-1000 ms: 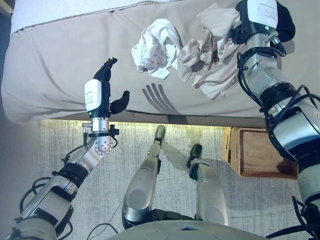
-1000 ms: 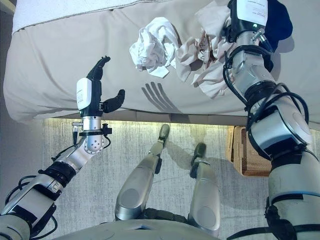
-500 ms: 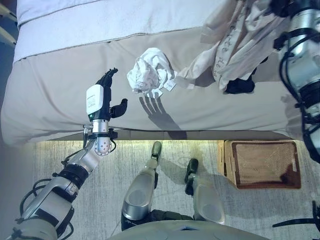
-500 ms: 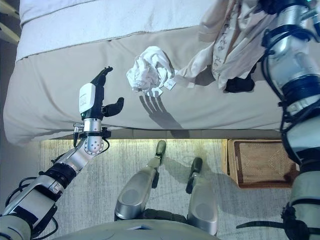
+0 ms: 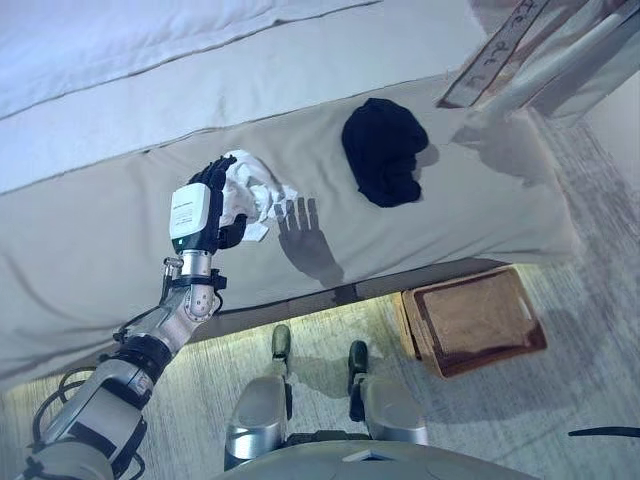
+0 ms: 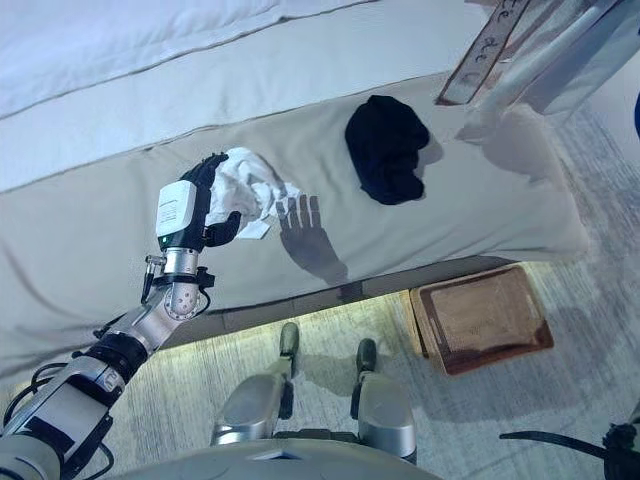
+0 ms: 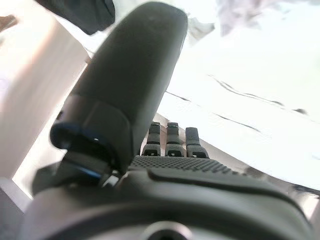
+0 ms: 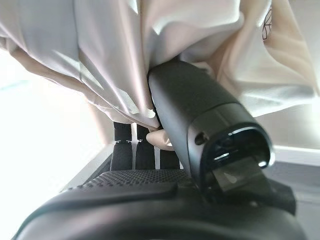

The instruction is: Pick up the clothes from the bed and place them into the basket

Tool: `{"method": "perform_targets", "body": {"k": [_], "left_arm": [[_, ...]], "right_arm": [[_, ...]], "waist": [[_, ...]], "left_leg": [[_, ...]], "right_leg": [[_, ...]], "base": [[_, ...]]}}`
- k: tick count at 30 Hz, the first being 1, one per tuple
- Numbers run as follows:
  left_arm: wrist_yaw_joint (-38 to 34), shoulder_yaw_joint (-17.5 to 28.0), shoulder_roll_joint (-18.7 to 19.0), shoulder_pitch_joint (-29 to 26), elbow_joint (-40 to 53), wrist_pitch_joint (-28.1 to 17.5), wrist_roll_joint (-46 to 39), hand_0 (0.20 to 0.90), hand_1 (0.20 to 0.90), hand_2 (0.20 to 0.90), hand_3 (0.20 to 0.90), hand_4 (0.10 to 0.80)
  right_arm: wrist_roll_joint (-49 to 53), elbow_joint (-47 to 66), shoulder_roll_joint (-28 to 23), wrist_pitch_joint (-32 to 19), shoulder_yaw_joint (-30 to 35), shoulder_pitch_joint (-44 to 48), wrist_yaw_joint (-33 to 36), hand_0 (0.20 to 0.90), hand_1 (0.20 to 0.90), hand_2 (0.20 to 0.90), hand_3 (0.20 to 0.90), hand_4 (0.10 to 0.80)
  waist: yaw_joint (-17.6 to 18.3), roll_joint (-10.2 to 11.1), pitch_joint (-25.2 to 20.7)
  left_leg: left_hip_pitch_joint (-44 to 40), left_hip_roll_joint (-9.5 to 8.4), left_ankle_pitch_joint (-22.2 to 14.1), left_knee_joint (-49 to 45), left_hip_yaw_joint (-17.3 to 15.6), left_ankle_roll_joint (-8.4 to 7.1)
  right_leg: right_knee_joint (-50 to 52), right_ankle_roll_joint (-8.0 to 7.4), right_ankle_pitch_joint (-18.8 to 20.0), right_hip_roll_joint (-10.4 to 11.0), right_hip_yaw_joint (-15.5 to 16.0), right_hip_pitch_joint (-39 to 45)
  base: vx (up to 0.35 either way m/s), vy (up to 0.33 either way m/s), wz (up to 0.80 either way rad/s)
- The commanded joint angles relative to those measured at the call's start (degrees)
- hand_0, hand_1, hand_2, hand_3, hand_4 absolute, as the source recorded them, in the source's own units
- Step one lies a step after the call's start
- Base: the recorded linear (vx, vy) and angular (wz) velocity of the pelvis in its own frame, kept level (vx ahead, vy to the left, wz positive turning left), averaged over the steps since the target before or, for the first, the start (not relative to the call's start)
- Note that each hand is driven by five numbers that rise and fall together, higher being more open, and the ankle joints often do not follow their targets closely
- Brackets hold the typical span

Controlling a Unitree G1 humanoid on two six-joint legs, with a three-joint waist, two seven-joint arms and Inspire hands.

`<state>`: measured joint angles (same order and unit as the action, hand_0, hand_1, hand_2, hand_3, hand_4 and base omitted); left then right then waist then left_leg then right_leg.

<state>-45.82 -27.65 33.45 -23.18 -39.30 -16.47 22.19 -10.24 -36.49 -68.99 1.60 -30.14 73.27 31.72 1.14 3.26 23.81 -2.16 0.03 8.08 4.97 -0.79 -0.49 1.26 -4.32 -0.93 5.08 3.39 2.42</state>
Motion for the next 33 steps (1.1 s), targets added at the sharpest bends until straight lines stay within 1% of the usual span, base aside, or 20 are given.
{"method": "perform_targets", "body": {"k": [1,3,7,9,12,13,14,18,23,27,30,33], "left_arm": [[-3.66,1.36,-2.0,5.39,-2.97,-3.18,3.24,0.9,0.9,0.9,0.9,0.8],[-3.97,1.17,-2.21,5.52,-4.38,-1.52,5.01,0.9,0.9,0.9,0.9,0.8],[-7.35,1.19,-2.87,5.05,-8.25,0.76,8.52,0.9,0.9,0.9,0.9,0.8],[-7.54,1.29,-2.98,4.86,-8.78,1.08,9.06,0.9,0.9,0.9,0.9,0.8],[-7.2,1.47,-3.61,4.43,-9.9,1.24,9.56,0.9,0.9,0.9,0.9,0.8],[-7.07,1.52,-3.75,4.39,-9.94,1.25,9.45,0.9,0.9,0.9,0.9,0.8],[-6.51,1.7,-4.09,4.21,-9.94,1.3,8.81,0.9,0.9,0.9,0.9,0.8],[-5.95,2.16,-4.81,3.83,-9.9,1.14,7.62,0.9,0.9,0.9,0.9,0.8],[-5.3,2.33,-5.31,3.5,-8.7,0.49,8.21,0.9,0.9,0.9,0.9,0.8],[-4.98,2.06,-5.21,3.37,-7.6,0.63,7.83,0.9,0.9,0.9,0.9,0.8],[-4.62,2.18,-5.57,2.75,-7.14,1.03,7.35,0.9,0.9,0.9,0.9,0.8],[-4.49,2.37,-5.99,2.63,-7.35,0.41,7.05,0.9,0.9,0.9,0.9,0.8]], "right_arm": [[0.09,3.49,-3.45,0.07,-0.2,-4.23,2.52,0.3,0.3,0.3,0.2,0.1],[-0.13,4.44,-4.45,0.52,1.24,-5.3,1.95,0.3,0.3,0.3,0.2,0.1],[-1.3,7.59,-6.24,1.16,4.67,-9.6,1.06,0.3,0.3,0.3,0.2,0.1],[-1.48,8.75,-6.73,1.26,6.55,-11.89,0.57,0.3,0.3,0.3,0.2,0.1],[-2.46,10.71,-7.39,1.1,11.33,-18.32,-1.46,0.3,0.3,0.3,0.2,0.1],[-2.57,10.91,-7.47,1.0,12.01,-19.28,-1.94,0.3,0.3,0.3,0.2,0.1],[-2.86,11.41,-7.61,0.79,14.07,-21.95,-3.76,0.3,0.3,0.3,0.2,0.1],[-3.9,11.31,-6.8,-0.44,17.31,-27.1,-6.48,0.3,0.3,0.3,0.2,0.1],[-4.78,10.16,-4.2,-0.73,20.5,-34.14,-10.59,0.3,0.3,0.3,0.2,0.1],[-4.92,9.05,-1.53,-1.09,21.74,-37.82,-11.45,0.3,0.3,0.3,0.2,0.1],[-5.18,7.92,1.79,-1.27,22.74,-41.04,-11.46,0.3,0.3,0.3,0.2,0.1],[-5.34,6.45,5.29,-1.71,23.73,-44.71,-11.92,0.3,0.3,0.3,0.2,0.1]], "waist": [[1.25,0.73,-17.04],[2.21,0.59,-17.59],[4.67,0.32,-18.32],[5.24,0.31,-18.41],[6.84,0.12,-18.59],[7.12,0.06,-18.6],[7.75,-0.07,-18.59],[8.75,-0.37,-18.4],[9.96,-0.71,-18.33],[10.46,-1.11,-18.06],[11.02,-1.69,-17.48],[11.4,-2.25,-17.1]], "left_leg": [[-0.8,0.54,-10.07,-3.7,-0.33,0.16],[-1.17,0.81,-9.89,-3.16,-0.78,-0.06],[-1.69,1.4,-10.03,-2.88,-2.17,-0.21],[-1.86,1.55,-10.07,-2.79,-2.51,-0.24],[-2.36,1.98,-10.02,-2.32,-3.37,-0.37],[-2.44,2.05,-10.02,-2.27,-3.49,-0.39],[-2.6,2.22,-10.06,-2.17,-3.8,-0.44],[-2.78,2.46,-10.11,-2.05,-4.54,-0.51],[-3.04,2.86,-10.08,-1.73,-5.82,-0.72],[-2.88,3.03,-10.03,-1.78,-6.37,-0.75],[-2.67,3.0,-9.95,-1.67,-6.78,-0.78],[-2.66,3.01,-9.81,-1.44,-7.12,-0.85]], "right_leg": [[2.25,0.71,1.1,-0.92,-2.18,-2.23],[1.91,0.59,1.31,-1.17,-3.05,-2.25],[2.12,0.42,1.33,-1.57,-4.72,-2.79],[2.27,0.38,1.31,-1.7,-5.18,-2.94],[2.36,0.15,1.45,-1.95,-6.16,-3.13],[2.36,0.11,1.48,-1.98,-6.35,-3.17],[2.42,0.05,1.55,-2.1,-6.9,-3.37],[2.47,-0.08,1.85,-2.26,-7.8,-3.87],[1.81,-0.24,2.64,-2.53,-8.81,-4.37],[1.93,-0.23,2.82,-2.73,-9.22,-4.99],[2.01,-0.19,3.0,-2.91,-9.49,-5.57],[2.0,-0.16,3.12,-2.93,-9.43,-5.84]], "base": [[0.015,-0.021,-0.31],[0.009,-0.03,-0.24],[-0.002,-0.035,-0.19],[-0.002,-0.023,-0.17],[-0.003,-0.028,-0.22],[-0.001,-0.017,-0.19],[-0.005,-0.011,-0.15],[-0.012,-0.015,-0.15],[0.004,-0.02,-0.12],[-0.01,-0.024,-0.08],[-0.041,-0.006,-0.07],[-0.03,0.005,-0.08]]}}
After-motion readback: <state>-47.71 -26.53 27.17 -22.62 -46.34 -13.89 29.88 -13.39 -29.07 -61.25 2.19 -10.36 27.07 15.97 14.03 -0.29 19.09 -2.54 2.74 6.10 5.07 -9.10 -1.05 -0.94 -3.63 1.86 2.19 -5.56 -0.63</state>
